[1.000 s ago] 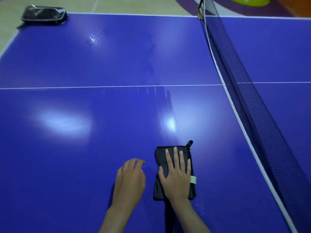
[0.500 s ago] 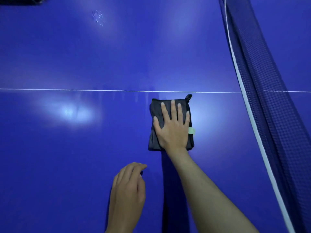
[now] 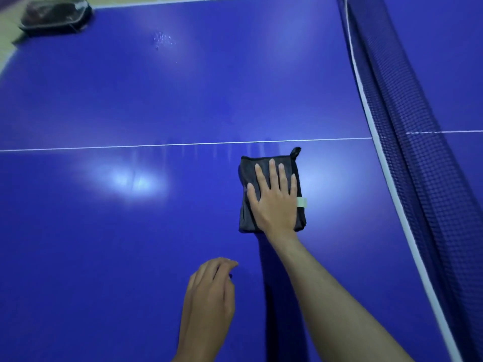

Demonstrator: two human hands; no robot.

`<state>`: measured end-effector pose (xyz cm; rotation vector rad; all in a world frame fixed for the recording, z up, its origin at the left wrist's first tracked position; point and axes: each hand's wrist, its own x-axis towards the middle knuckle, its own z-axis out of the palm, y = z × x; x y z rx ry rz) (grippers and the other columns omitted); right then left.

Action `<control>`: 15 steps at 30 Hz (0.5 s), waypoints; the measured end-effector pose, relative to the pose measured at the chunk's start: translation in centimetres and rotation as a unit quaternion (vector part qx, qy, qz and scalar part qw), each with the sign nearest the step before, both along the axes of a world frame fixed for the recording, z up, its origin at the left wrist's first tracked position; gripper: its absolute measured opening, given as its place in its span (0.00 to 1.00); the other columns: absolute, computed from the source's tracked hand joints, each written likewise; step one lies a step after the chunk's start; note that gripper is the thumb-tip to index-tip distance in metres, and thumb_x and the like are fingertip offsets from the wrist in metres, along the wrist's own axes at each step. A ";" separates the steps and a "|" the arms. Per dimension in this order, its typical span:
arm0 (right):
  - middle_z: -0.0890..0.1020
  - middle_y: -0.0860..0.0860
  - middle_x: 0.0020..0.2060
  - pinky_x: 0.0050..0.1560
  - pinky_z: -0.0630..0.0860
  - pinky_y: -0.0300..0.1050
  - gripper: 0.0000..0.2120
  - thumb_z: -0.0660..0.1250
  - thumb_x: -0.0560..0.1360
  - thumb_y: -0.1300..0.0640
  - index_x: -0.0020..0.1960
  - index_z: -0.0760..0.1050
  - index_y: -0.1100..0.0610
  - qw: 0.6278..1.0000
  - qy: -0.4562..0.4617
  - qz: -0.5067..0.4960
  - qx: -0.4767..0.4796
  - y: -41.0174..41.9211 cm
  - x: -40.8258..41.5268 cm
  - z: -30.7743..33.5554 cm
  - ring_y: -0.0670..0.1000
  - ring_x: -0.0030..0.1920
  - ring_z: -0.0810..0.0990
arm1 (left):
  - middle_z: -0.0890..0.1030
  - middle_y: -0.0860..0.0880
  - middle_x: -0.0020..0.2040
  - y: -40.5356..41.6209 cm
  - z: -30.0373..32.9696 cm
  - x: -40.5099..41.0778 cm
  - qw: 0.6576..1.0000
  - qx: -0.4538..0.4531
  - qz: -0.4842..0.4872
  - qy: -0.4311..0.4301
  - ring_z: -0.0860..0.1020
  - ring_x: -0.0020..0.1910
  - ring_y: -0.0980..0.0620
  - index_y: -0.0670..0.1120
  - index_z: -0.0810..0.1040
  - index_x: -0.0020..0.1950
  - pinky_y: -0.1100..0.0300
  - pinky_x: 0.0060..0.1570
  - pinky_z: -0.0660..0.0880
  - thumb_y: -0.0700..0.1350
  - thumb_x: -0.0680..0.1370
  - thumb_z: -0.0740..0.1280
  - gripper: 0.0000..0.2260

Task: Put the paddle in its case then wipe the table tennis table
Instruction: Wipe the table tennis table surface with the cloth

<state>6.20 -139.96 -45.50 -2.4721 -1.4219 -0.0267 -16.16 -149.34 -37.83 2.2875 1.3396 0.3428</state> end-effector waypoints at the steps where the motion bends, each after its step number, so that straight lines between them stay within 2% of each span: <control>1: 0.60 0.53 0.83 0.82 0.52 0.61 0.28 0.47 0.86 0.39 0.83 0.61 0.47 1.000 -0.004 -0.001 -0.004 -1.7 -0.7 0.0 0.56 0.83 0.56 | 0.76 0.62 0.57 -0.6 0.3 -0.3 1.000 -0.001 -0.004 0.000 0.74 0.57 0.61 0.54 0.78 0.59 0.63 0.54 0.70 0.37 0.78 0.65 0.15; 4: 0.60 0.53 0.83 0.82 0.54 0.61 0.27 0.47 0.87 0.42 0.83 0.60 0.47 1.000 -0.004 -0.013 -0.017 -6.9 -2.9 0.1 0.56 0.83 0.57 | 0.77 0.61 0.57 -2.6 1.0 -1.4 1.000 -0.005 -0.014 -0.002 0.75 0.57 0.58 0.53 0.78 0.60 0.59 0.54 0.73 0.35 0.76 0.69 0.17; 8: 0.58 0.54 0.83 0.81 0.56 0.62 0.28 0.51 0.85 0.43 0.84 0.59 0.47 0.999 -0.003 -0.042 -0.034 -14.5 -6.3 0.3 0.56 0.83 0.56 | 0.79 0.58 0.56 -5.0 2.4 -3.6 0.999 0.007 -0.043 0.019 0.77 0.55 0.54 0.51 0.79 0.60 0.55 0.52 0.76 0.36 0.77 0.69 0.15; 15: 0.55 0.51 0.84 0.81 0.56 0.62 0.33 0.54 0.83 0.34 0.85 0.55 0.45 0.996 0.006 -0.067 -0.053 -25.7 -11.4 1.6 0.55 0.84 0.53 | 0.80 0.55 0.54 -7.8 4.3 -5.6 0.998 0.015 -0.052 0.027 0.78 0.52 0.50 0.50 0.80 0.59 0.52 0.52 0.75 0.38 0.79 0.68 0.11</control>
